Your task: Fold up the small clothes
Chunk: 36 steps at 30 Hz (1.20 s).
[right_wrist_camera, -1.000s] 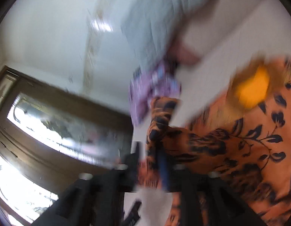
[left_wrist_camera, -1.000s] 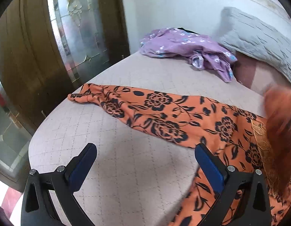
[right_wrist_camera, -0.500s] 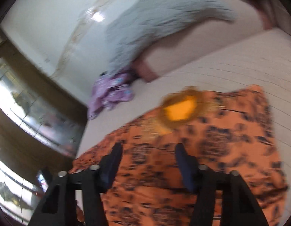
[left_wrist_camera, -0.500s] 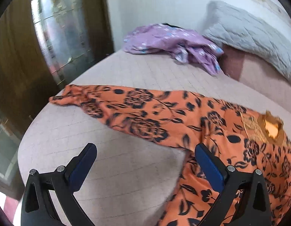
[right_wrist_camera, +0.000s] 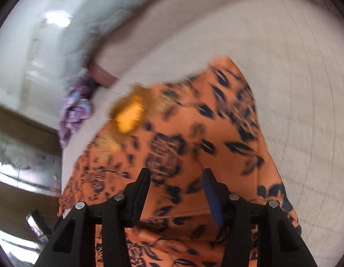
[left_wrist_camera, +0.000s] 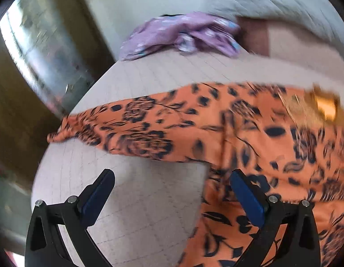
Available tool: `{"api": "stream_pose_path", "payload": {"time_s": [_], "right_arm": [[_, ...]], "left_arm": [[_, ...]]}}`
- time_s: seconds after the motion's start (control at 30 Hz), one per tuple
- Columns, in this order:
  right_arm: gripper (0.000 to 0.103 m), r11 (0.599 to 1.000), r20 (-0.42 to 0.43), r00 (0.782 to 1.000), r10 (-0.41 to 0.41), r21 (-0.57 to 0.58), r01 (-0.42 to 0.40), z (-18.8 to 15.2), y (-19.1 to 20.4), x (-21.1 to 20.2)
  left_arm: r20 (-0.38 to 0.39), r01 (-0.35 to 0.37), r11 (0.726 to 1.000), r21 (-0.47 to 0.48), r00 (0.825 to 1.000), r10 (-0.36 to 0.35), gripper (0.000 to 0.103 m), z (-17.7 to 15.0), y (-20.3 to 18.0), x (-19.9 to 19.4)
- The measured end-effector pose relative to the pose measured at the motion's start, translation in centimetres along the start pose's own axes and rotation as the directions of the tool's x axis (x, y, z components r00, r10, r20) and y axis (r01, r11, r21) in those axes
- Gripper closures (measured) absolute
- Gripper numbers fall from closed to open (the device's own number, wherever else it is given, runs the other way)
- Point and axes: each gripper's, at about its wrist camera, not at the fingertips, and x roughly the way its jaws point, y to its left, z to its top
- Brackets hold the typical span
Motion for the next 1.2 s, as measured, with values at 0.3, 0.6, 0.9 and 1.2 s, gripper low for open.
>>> {"api": "stream_pose_path", "payload": {"time_s": [0.3, 0.6, 0.9, 1.2], "right_arm": [[0.047, 0.99, 0.009, 0.999, 0.039, -0.137, -0.037, -2.0, 4.2, 0.0], [0.047, 0.98, 0.014, 0.999, 0.041, -0.197, -0.037, -3.0, 5.7, 0.9], [0.047, 0.982, 0.009, 1.0, 0.004, -0.187, -0.002, -1.9, 5.3, 2.6], [0.047, 0.984, 0.043, 0.999, 0.009, -0.177, -0.001, -1.2, 5.2, 2.3]], "left_arm": [[-0.027, -0.068, 0.867, -0.494, 0.998, 0.063, 0.0, 1.4, 14.1, 3.2], [-0.045, -0.036, 0.72, -0.693, 0.999, 0.007, 0.017, 2.0, 23.9, 9.9], [0.006, 0.079, 0.628, -0.774, 0.993, -0.118, 0.03, 3.6, 25.5, 14.6], [0.077, 0.089, 0.725, -0.683, 0.996, -0.05, 0.095, 5.5, 23.8, 12.2]]}}
